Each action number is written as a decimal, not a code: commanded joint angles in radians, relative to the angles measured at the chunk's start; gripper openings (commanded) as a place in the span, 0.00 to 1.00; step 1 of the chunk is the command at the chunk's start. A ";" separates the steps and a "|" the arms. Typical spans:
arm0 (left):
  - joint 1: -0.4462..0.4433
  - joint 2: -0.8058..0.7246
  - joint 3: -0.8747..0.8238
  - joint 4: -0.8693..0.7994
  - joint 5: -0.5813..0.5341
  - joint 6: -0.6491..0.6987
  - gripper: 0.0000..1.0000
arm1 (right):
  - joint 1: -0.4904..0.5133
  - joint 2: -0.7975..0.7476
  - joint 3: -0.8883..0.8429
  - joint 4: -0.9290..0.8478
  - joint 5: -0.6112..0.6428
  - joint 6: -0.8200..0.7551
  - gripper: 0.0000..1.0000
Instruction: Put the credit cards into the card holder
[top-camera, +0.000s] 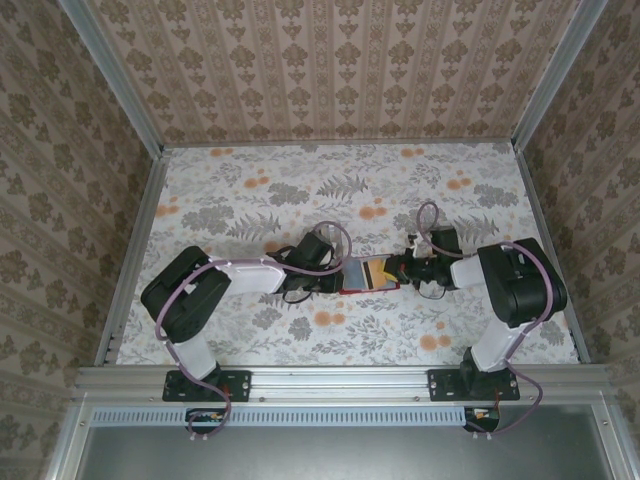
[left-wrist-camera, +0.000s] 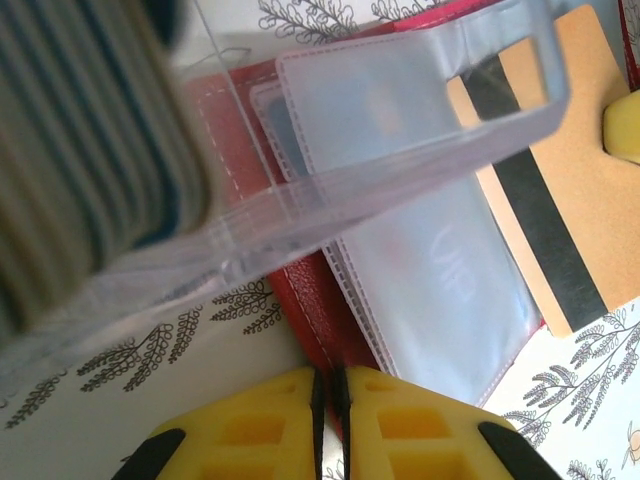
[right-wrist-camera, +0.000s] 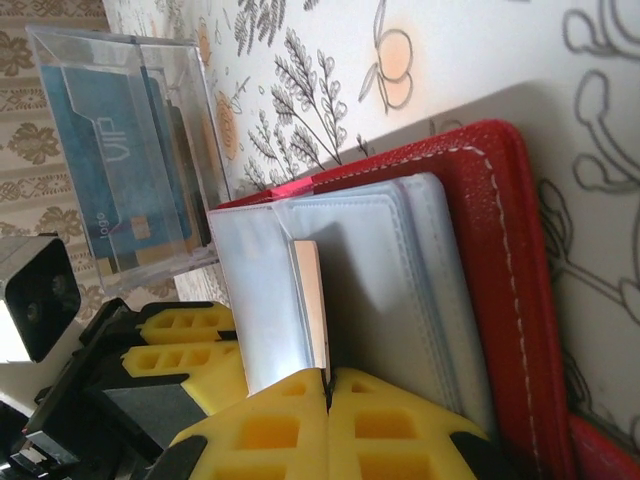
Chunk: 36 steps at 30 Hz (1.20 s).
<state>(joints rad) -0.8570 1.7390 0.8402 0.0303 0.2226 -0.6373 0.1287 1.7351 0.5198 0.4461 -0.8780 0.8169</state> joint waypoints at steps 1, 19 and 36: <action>0.004 -0.001 0.000 -0.020 -0.030 -0.005 0.13 | 0.005 0.057 0.021 0.023 -0.002 0.013 0.00; 0.060 -0.028 -0.034 -0.016 -0.036 -0.003 0.09 | 0.010 0.132 0.092 0.043 -0.055 -0.065 0.10; 0.106 0.002 -0.027 -0.009 -0.069 0.014 0.08 | 0.059 0.234 0.159 0.113 -0.124 -0.076 0.12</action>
<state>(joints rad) -0.7712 1.7325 0.8268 0.0399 0.2073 -0.6430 0.1741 1.9316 0.6785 0.5690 -1.0061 0.7559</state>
